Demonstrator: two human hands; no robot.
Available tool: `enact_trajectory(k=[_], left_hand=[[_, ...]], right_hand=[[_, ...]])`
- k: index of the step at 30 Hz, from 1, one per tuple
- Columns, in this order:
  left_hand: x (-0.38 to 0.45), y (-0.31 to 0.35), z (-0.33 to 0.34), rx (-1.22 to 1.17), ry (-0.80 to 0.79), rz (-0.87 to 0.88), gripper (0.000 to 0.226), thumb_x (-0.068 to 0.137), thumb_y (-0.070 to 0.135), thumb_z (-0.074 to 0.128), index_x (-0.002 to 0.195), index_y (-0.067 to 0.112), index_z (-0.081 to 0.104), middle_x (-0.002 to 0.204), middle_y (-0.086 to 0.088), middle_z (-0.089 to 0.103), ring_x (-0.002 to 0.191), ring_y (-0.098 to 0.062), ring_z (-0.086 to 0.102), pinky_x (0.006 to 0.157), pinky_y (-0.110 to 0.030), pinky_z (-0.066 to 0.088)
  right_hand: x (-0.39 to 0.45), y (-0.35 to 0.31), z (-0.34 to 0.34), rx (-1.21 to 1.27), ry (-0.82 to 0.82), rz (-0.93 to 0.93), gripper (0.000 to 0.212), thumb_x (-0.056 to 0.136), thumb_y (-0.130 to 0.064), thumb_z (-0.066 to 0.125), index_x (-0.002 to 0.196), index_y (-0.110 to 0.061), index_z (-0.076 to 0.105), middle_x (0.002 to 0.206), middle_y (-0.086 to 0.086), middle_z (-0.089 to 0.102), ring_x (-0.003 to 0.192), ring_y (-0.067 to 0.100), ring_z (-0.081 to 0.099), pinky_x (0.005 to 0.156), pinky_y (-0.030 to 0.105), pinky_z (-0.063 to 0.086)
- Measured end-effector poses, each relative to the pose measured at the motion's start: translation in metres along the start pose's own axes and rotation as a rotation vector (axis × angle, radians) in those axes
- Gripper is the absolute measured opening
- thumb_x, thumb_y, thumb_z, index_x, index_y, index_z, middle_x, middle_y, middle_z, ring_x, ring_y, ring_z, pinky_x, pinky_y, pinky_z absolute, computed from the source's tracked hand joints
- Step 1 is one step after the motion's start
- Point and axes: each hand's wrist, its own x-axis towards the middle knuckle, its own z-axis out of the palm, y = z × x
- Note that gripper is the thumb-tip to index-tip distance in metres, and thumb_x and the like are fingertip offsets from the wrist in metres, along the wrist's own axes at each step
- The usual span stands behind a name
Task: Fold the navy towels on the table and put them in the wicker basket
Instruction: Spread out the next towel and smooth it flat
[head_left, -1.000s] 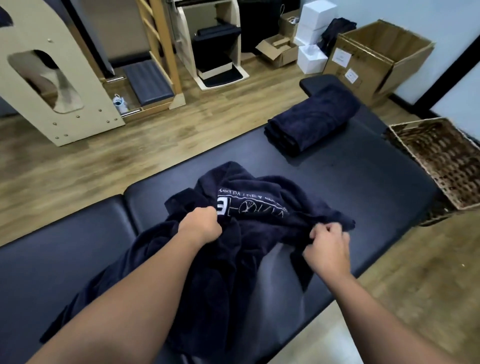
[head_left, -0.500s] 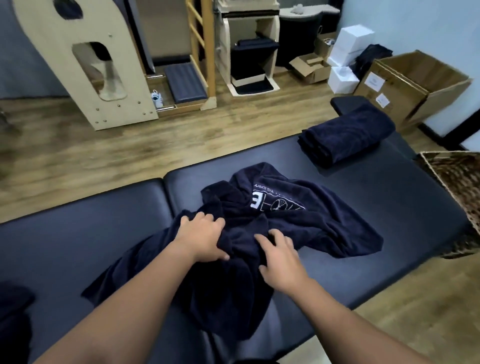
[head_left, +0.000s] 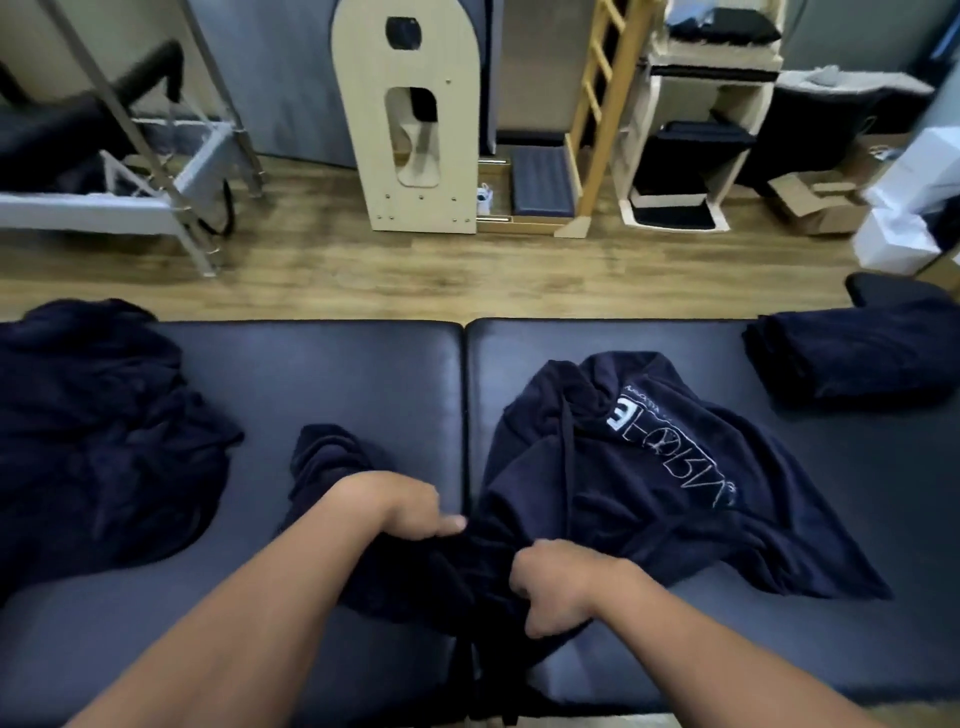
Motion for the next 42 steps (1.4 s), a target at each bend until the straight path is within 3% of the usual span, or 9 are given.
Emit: enact_trajectory(k=[6,11,15,21,27,31,33,37,42], left_hand=[[-0.012,-0.027,0.067,-0.126,0.112,-0.180,0.022,0.097,0.022,0.045,0.095,0.005,0.059,0.075,-0.013,0.074,0.040,-0.021,0.061,0.063,-0.034,0.059],[-0.022,-0.040,0.106,-0.171,0.551,-0.345,0.022,0.090,0.012,0.046,0.112,0.015,0.046,0.086,-0.002,0.057,0.071,-0.026,0.055,0.060,-0.037,0.041],[-0.033,-0.047,0.127,-0.348,0.737,-0.491,0.035,0.087,0.015,0.046,0.120,0.021,0.035,0.078,-0.002,0.055,0.063,-0.027,0.052,0.057,-0.036,0.042],[-0.040,-0.067,0.154,-0.611,0.705,-0.522,0.072,0.076,0.013,0.054,0.137,0.035,0.025,0.111,-0.004,0.036,0.081,-0.030,0.052,0.070,-0.040,0.048],[-0.053,-0.081,0.149,-0.517,0.813,-0.549,0.026,0.079,0.019,0.056,0.103,0.014,0.048,0.092,-0.006,0.055,0.087,-0.036,0.058,0.069,-0.039,0.049],[-0.058,-0.086,0.153,-0.559,0.848,-0.607,0.034,0.085,0.027,0.054,0.116,0.018,0.044,0.096,-0.005,0.055,0.089,-0.035,0.059,0.068,-0.038,0.045],[-0.058,-0.090,0.156,-0.587,0.795,-0.643,0.024,0.084,0.030,0.053,0.104,0.020,0.048,0.095,-0.005,0.059,0.085,-0.033,0.056,0.070,-0.038,0.048],[-0.050,-0.096,0.163,-0.750,0.697,-0.704,0.024,0.086,0.043,0.051,0.081,0.019,0.053,0.099,-0.006,0.053,0.085,-0.031,0.054,0.078,-0.036,0.046],[-0.040,-0.105,0.172,-0.985,0.705,-0.680,0.021,0.086,0.028,0.054,0.102,0.019,0.044,0.108,-0.008,0.048,0.106,-0.038,0.054,0.090,-0.042,0.045]], right_hand=[[0.014,-0.014,-0.012,0.234,-0.290,-0.017,0.038,0.085,-0.052,0.072,0.081,-0.015,0.069,0.070,0.001,0.059,0.063,0.019,0.056,0.057,0.033,0.051],[0.043,-0.018,-0.028,-0.009,0.166,-0.067,0.019,0.082,-0.038,0.069,0.094,-0.029,0.057,0.099,-0.003,0.067,0.091,0.024,0.065,0.079,0.042,0.057],[0.050,-0.031,-0.028,-0.218,-0.037,-0.082,0.077,0.065,-0.050,0.084,0.126,-0.031,0.040,0.118,0.001,0.051,0.105,0.029,0.058,0.081,0.044,0.053],[0.065,-0.045,-0.053,-0.256,0.155,-0.101,0.012,0.076,-0.022,0.065,0.086,-0.024,0.060,0.095,0.004,0.065,0.089,0.031,0.064,0.074,0.038,0.056],[0.088,-0.034,-0.102,0.213,0.901,0.199,0.018,0.095,-0.021,0.057,0.111,-0.020,0.066,0.115,0.010,0.062,0.107,0.035,0.059,0.081,0.039,0.045],[0.093,-0.041,-0.089,-0.035,0.985,0.122,0.032,0.091,-0.028,0.067,0.121,-0.019,0.063,0.122,0.008,0.055,0.113,0.036,0.047,0.091,0.049,0.042],[0.096,-0.049,-0.079,-0.146,0.905,-0.056,0.029,0.088,-0.034,0.069,0.114,-0.023,0.067,0.115,0.005,0.057,0.110,0.035,0.049,0.091,0.047,0.044],[0.104,-0.067,-0.058,-0.150,0.332,-0.168,0.051,0.090,-0.048,0.065,0.133,-0.024,0.055,0.127,0.005,0.057,0.119,0.030,0.055,0.096,0.041,0.048],[0.120,-0.089,-0.046,-0.163,0.460,-0.183,0.039,0.096,-0.044,0.057,0.125,-0.020,0.058,0.121,0.005,0.061,0.112,0.031,0.060,0.082,0.038,0.049]])
